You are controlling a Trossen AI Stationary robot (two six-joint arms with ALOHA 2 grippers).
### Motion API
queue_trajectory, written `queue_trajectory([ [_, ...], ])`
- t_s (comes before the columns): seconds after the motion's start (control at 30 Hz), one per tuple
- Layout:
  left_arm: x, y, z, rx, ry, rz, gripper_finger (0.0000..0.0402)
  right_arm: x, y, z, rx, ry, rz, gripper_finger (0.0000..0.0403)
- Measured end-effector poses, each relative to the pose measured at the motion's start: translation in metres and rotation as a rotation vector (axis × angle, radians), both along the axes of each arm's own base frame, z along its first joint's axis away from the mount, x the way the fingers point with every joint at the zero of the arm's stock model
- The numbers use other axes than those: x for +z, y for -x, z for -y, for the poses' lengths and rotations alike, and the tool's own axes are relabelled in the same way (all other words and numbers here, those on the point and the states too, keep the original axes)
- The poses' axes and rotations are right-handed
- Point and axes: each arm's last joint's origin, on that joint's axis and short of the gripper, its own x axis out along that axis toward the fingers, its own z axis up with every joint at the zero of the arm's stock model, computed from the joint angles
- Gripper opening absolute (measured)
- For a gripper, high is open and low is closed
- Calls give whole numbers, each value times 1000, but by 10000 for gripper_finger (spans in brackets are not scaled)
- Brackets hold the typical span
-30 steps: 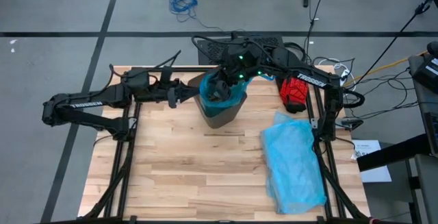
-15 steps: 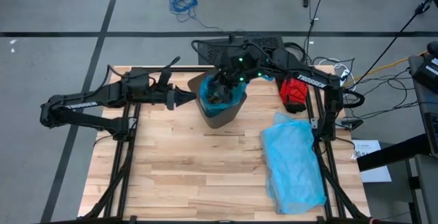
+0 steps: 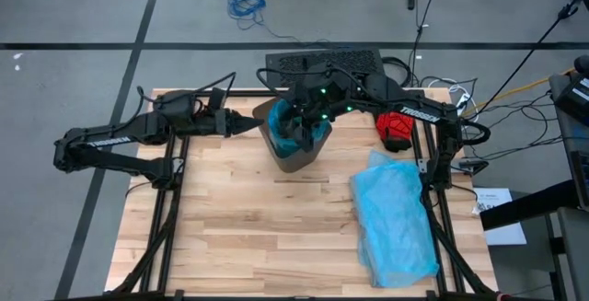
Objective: Place trash/remove bag and relplace
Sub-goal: Close the blue trash bag in the trash bin
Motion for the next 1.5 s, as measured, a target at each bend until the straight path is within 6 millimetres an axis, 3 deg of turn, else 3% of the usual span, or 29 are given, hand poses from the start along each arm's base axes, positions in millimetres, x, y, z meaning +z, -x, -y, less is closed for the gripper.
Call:
queue_trajectory([
  [0.17, -3, -3, -6, -19, 91, -16, 140, 1, 0, 0, 2, 4, 7, 184],
  [0.43, -6, -9, -17, 12, 99, -16, 140, 0, 0, 0, 8, 13, 6, 179],
  [0.73, 0, -9, -17, -15, 82, 45, 119, 0, 0, 0, 10, 17, 6, 178],
  [1.13, -9, -21, -17, -100, 95, -3, 100, 1, -1, 0, 12, 20, 12, 178],
  [1.4, -3, -11, -14, -143, 105, 15, 100, 1, -1, 0, 12, 20, 13, 178],
  [1.5, -10, -7, -13, -137, 140, -69, 99, 1, -1, 0, 12, 20, 13, 178],
])
